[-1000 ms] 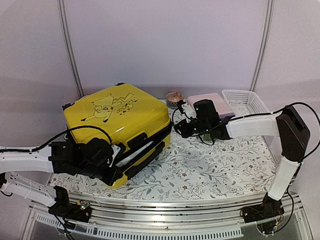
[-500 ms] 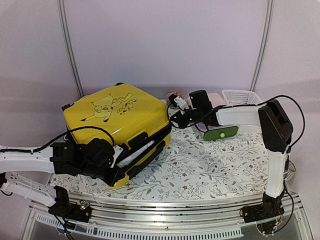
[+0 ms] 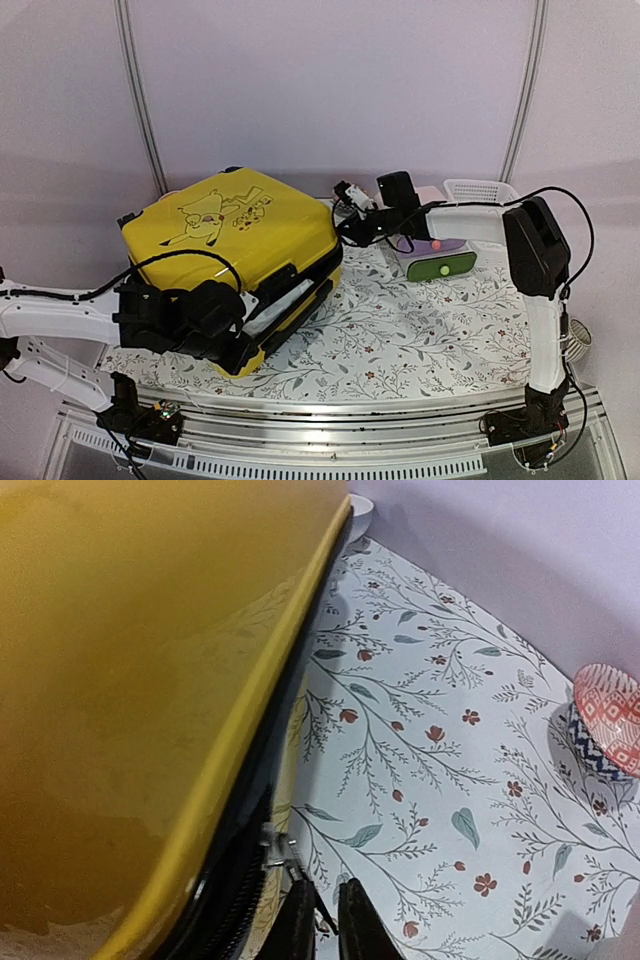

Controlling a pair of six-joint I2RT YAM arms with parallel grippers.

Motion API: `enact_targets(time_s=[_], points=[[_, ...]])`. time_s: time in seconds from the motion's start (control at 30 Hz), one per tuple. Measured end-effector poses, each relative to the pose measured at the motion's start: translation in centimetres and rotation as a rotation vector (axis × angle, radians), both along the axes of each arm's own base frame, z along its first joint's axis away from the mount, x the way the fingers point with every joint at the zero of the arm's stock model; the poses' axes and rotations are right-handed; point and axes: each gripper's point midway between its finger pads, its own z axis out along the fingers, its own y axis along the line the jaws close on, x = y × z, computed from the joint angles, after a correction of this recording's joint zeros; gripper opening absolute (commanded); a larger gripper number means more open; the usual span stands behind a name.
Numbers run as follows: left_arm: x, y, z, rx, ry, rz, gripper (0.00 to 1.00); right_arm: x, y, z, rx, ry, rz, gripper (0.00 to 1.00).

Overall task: Open, take out, and arrange the luggage
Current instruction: Unzip the zipper of the luggage, then open the luggage at the center of the board.

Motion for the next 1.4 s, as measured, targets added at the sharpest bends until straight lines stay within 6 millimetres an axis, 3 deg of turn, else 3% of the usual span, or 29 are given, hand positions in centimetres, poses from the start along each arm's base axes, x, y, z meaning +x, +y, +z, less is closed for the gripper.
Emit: enact_targets(time_s=[0.07, 0.27, 0.4, 0.63, 0.77, 0.87, 1.03, 1.2, 1.3, 1.4], points=[[0.1, 0.0, 0.0, 0.010, -0.004, 0.002, 0.00, 0.6, -0.5, 0.3, 0.011, -0.001, -0.013, 0.26], [0.3, -0.8, 0.0, 0.008, 0.007, 0.032, 0.00, 2.6, -4.5, 1.6, 0.060, 0.030, -0.124, 0.36], [0.7, -2.1, 0.1, -0.032, 0.020, 0.064, 0.00, 2.4, -7.3, 4.5, 0.075, 0.005, -0.216, 0.39], [3.4, -7.1, 0.2, -0.034, 0.020, 0.139, 0.00, -1.0, -9.0, 12.0, 0.167, -0.079, -0.247, 0.42], [7.0, -10.9, 0.3, -0.040, 0.006, 0.213, 0.00, -3.7, -10.0, 14.5, 0.210, -0.097, -0.241, 0.43], [9.1, -12.6, 0.4, -0.069, 0.002, 0.243, 0.06, -5.4, -10.8, 15.5, 0.231, -0.104, -0.234, 0.43], [12.1, -14.8, 0.8, -0.137, -0.001, 0.225, 0.34, -7.6, -11.8, 15.8, 0.255, -0.089, -0.238, 0.45], [14.2, -16.8, 3.0, -0.213, -0.014, 0.159, 0.45, -8.8, -11.8, 14.5, 0.264, -0.034, -0.219, 0.49], [14.5, -18.3, 7.1, -0.326, -0.057, 0.085, 0.45, -9.9, -11.7, 12.0, 0.257, 0.031, -0.200, 0.51], [13.4, -18.8, 13.9, -0.477, -0.118, 0.003, 0.45, -11.0, -11.7, 9.4, 0.243, 0.100, -0.183, 0.53]])
